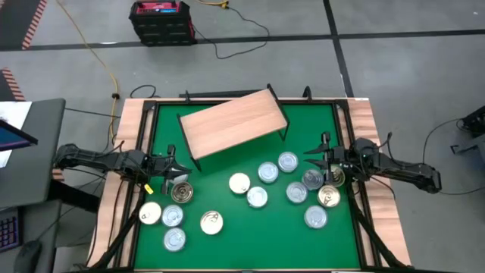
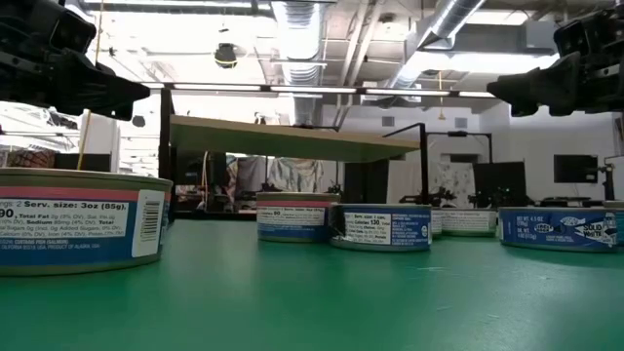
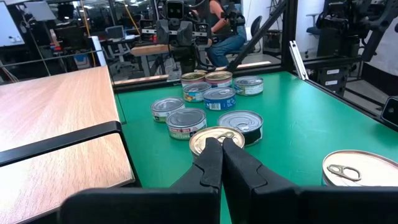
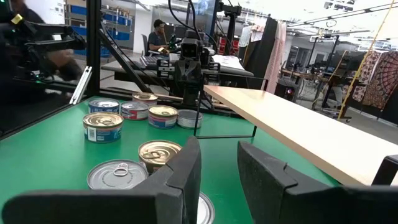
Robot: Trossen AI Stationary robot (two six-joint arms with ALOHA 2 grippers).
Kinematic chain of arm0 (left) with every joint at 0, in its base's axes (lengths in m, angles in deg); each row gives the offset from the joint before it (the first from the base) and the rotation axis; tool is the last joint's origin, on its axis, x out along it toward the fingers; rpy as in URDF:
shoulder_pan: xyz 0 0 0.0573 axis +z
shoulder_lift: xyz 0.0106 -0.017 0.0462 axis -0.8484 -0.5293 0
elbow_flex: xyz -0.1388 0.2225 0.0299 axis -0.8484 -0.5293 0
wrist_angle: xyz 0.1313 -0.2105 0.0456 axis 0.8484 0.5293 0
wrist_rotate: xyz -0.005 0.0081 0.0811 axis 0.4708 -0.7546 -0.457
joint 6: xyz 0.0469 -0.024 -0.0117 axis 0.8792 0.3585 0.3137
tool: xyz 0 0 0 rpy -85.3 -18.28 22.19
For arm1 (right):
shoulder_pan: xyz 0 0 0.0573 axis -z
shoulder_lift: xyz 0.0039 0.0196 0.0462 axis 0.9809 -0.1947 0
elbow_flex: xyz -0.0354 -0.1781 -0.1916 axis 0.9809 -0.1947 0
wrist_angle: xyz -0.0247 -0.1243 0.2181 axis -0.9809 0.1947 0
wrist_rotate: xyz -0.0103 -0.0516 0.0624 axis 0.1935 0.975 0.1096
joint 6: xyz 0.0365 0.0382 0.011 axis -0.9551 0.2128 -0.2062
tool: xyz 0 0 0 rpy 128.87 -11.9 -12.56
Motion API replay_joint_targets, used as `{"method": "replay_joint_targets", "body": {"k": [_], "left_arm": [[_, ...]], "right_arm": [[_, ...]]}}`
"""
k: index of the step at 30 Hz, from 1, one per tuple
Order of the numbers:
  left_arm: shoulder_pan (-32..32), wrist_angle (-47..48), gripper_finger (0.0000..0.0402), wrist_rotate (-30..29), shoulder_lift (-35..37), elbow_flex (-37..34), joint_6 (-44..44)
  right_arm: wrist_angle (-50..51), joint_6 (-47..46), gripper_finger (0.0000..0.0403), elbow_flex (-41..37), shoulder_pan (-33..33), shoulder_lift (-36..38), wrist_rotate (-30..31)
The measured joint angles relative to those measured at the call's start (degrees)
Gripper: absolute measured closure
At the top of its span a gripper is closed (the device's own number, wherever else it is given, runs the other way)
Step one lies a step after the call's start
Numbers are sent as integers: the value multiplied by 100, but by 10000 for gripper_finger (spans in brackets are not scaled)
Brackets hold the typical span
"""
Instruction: Stack canned seafood by type on shelf
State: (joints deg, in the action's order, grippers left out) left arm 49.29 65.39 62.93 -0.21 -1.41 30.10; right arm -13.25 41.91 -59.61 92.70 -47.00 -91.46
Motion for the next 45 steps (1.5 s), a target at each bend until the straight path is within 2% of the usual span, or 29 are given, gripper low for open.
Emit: {"method": "replay_joint_targets", "body": {"k": [36, 38, 42, 45], "left_arm": [[0, -9, 401, 0, -2, 0, 0], [-1, -13, 401, 2, -1, 0, -202], [-1, -12, 401, 38, -1, 0, -1351], [0, -9, 401, 39, -2, 0, -1761]], "right_arm": [[-1, -1, 266, 1, -1, 2, 0], [0, -1, 266, 0, 1, 0, -1], [-2, 1, 266, 0, -2, 2, 0], [-1, -1, 266, 0, 1, 2, 0]]}}
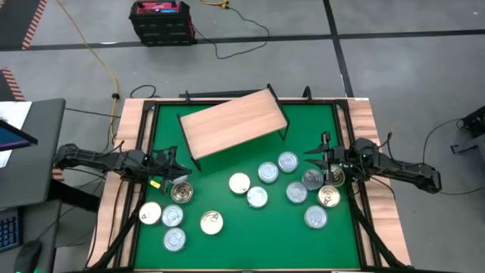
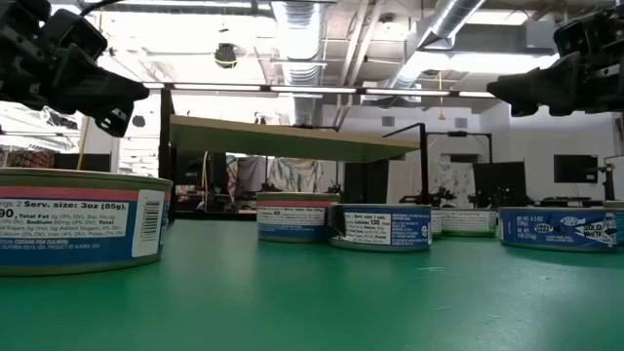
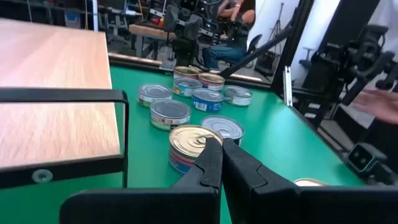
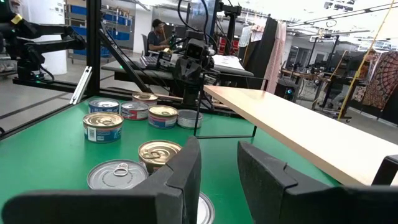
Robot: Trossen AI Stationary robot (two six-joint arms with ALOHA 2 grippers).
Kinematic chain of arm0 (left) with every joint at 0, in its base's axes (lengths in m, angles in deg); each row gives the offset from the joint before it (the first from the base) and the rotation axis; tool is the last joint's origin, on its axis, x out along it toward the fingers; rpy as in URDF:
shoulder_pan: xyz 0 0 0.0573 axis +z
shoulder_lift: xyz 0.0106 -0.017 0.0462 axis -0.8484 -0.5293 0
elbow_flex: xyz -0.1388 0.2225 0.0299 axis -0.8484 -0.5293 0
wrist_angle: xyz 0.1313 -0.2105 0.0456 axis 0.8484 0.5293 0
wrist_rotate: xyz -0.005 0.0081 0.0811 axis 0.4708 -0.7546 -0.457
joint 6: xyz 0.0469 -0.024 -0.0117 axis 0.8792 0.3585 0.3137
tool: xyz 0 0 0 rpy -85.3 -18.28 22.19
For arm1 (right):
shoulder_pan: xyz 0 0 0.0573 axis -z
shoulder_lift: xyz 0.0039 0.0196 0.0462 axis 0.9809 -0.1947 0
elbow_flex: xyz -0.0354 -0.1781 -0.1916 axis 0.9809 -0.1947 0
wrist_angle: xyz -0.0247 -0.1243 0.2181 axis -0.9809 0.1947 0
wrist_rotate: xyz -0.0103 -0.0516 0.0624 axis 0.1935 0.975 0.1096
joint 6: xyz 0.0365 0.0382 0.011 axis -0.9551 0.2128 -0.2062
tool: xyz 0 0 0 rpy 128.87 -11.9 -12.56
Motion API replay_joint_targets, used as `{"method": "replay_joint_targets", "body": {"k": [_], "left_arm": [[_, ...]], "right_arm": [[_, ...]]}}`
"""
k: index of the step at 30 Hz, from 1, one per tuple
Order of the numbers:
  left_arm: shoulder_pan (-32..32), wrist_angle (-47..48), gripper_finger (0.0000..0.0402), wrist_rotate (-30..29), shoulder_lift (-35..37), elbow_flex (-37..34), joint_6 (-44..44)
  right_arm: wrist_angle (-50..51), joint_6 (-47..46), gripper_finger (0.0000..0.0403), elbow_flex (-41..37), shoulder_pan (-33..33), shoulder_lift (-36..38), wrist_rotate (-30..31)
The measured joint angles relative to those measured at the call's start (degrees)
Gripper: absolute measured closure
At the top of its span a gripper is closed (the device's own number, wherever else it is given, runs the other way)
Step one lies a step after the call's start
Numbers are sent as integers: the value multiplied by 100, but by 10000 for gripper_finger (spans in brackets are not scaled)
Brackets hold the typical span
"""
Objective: Stack canned seafood by type on shelf
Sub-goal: Put the blue pink tuna can on the shelf
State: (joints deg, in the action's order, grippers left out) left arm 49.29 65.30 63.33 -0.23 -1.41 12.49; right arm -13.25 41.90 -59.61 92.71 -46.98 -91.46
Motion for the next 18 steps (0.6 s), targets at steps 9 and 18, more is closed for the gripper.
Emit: {"method": "replay_joint_targets", "body": {"k": [9, 18], "left_arm": [[0, -40, 401, -50, 0, 0, -77], [-1, -4, 401, 112, 0, 0, -1079]], "right_arm": [[-181, 208, 266, 1, -2, -2, -19], [-1301, -2681, 266, 0, -198, 0, -20]]}}
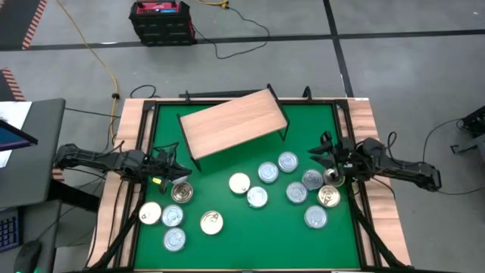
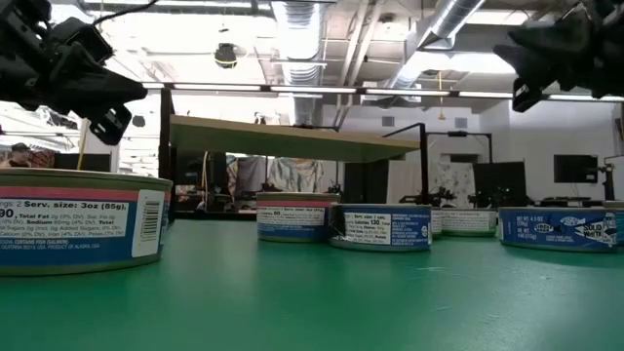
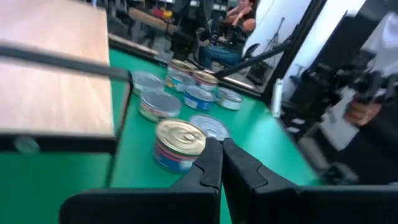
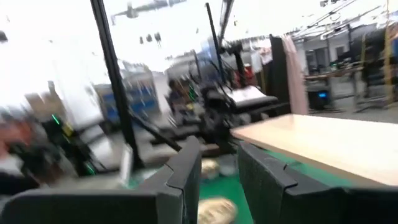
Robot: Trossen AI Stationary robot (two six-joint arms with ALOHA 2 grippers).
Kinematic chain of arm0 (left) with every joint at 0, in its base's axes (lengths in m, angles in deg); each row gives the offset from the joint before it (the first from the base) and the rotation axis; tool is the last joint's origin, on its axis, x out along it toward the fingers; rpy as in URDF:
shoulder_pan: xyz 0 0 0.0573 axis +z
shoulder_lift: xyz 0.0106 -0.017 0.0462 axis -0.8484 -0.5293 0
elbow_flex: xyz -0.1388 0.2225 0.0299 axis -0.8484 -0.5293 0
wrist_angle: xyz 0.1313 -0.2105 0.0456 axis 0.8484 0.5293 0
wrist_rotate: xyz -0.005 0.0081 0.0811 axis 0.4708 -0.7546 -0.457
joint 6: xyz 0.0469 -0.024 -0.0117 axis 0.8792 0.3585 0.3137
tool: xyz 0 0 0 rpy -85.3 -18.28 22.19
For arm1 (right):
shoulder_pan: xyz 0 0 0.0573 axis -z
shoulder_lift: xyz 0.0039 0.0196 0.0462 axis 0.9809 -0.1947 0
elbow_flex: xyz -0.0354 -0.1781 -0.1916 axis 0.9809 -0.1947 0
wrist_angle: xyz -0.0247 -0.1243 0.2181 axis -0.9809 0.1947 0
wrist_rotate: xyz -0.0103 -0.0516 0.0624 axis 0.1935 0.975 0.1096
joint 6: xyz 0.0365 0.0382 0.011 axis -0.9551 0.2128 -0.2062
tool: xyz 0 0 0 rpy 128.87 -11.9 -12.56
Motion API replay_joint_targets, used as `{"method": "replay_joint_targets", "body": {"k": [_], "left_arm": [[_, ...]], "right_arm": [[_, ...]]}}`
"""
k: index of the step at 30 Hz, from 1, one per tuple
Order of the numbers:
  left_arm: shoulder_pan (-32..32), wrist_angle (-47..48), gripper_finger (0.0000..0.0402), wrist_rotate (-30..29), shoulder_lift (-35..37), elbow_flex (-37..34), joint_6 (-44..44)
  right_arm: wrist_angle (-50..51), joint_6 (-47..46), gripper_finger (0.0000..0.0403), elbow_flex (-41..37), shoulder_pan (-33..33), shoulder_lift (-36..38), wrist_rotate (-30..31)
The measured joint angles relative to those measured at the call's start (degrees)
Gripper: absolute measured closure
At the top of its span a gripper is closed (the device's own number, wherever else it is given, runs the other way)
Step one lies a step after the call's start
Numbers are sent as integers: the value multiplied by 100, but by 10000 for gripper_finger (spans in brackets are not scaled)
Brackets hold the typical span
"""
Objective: Stack canned seafood by type on shelf
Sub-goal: Put the blue pink tuna can on the shelf
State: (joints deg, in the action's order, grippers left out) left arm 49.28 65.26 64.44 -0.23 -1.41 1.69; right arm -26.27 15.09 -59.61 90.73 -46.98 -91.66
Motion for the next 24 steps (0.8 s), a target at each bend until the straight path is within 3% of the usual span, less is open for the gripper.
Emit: {"method": "replay_joint_targets", "body": {"k": [5, 13, 16, 21, 24], "left_arm": [[0, -109, 401, 504, -1, 0, -246], [-2, -663, 401, 2144, 2, 0, 64], [-23, -756, 401, 1912, -1, -1, -20], [-25, -1157, 401, 300, -1, 0, 338], [-27, -1521, 401, 463, -1, -2, 971]], "right_arm": [[-276, -516, 266, 0, 3, 0, 2], [-45, -950, 266, 0, -121, -2, 4], [182, -994, 266, 0, -265, -19, 58], [348, -1027, 266, 2, -900, -472, 975], [72, -986, 266, 2, -1367, -862, 1430]]}}
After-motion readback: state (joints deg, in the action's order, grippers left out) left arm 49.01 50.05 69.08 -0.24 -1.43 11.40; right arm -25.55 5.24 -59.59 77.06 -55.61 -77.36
